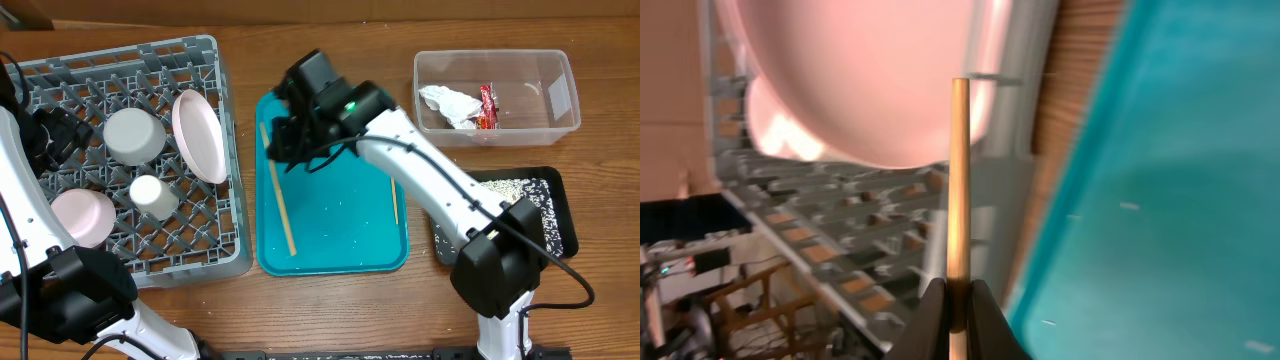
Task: Sort waste into correct bins and load items into the dishwasher
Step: 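Lift the chopstick and carry it left to the dish rack, then insert the chopstick into the rack beside the plate and release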
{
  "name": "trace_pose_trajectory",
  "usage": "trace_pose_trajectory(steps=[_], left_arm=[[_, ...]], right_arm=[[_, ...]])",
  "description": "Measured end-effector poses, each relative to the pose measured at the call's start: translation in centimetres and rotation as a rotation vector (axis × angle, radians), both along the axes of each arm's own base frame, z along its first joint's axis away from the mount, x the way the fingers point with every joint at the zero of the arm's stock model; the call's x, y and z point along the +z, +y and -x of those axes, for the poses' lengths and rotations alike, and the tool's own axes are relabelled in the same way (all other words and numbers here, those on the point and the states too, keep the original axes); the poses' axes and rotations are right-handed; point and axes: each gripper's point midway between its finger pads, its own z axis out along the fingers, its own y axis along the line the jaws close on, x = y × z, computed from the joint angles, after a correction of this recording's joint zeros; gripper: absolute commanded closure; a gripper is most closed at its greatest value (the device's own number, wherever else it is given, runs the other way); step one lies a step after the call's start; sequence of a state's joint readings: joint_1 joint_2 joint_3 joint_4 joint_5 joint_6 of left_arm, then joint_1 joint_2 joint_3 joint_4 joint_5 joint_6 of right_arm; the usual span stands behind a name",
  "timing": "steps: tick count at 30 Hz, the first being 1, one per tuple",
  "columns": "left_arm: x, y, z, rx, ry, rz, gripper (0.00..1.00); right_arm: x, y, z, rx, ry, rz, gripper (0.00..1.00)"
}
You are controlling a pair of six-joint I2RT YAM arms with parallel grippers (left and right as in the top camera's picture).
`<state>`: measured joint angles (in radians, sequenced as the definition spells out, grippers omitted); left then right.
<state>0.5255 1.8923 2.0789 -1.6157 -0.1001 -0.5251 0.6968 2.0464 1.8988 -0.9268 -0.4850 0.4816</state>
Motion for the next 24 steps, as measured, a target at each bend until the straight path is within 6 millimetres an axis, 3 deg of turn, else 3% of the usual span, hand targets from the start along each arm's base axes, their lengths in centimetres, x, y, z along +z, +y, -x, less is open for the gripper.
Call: trace_pose_trajectory(steps=[5,15,24], left_arm=[[0.0,0.0,0.0,0.000,0.000,0.000,0.00],[0.0,0.0,0.0,0.000,0.000,0.000,0.00],[0.0,0.0,0.0,0.000,0.000,0.000,0.00]], right_arm=[[0.8,2.8,1.2,-0.009,-0.003,-0.046,0.95],[1.7,4.1,0.0,-0.110,-0.040,-0.075,0.95],[5.4,6.9,-1.1,-0.049,-0.140,-0.256,0.93]])
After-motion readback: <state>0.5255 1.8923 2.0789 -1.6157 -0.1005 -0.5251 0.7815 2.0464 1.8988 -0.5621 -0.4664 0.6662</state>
